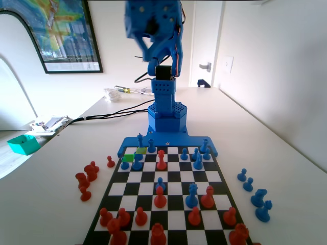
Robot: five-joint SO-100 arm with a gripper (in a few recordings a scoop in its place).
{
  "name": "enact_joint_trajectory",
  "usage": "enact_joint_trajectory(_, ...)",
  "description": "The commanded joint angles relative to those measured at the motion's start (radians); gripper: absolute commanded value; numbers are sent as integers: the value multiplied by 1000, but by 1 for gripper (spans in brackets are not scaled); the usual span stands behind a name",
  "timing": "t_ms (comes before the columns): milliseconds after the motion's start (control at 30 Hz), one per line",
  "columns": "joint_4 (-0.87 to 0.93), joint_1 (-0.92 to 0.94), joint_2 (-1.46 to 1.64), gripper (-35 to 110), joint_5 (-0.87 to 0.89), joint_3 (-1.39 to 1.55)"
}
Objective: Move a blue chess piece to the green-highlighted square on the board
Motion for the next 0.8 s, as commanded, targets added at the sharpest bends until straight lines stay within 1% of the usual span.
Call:
enact_joint_trajectory(0,-15,101,-75,1,-64,-9)
enact_joint_trajectory(167,-60,170,-206,1,-135,6)
enact_joint_trajectory(333,-164,193,-291,1,-207,61)
enact_joint_trajectory(500,-344,212,-305,1,-285,192)
enact_joint_trajectory(767,-744,250,-310,2,-357,477)
